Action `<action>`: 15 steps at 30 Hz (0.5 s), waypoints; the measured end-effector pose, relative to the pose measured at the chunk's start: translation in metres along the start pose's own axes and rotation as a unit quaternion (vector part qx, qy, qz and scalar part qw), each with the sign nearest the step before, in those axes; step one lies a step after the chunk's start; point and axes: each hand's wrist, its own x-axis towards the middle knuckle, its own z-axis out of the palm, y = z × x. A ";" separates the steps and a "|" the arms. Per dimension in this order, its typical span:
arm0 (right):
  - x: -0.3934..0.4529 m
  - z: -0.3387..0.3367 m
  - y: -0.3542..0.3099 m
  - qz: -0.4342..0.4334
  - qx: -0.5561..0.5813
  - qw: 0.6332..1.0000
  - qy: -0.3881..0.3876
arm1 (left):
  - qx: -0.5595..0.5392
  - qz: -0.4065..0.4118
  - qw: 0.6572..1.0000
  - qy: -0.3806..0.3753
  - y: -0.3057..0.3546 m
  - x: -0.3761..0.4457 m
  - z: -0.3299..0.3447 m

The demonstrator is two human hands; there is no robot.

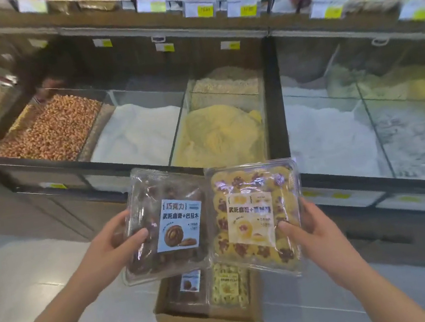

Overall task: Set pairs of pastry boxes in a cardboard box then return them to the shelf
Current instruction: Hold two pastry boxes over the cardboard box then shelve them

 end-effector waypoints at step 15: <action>-0.075 -0.122 -0.188 -0.148 0.053 0.985 0.067 | -0.149 0.127 0.979 0.048 0.194 -0.081 -0.032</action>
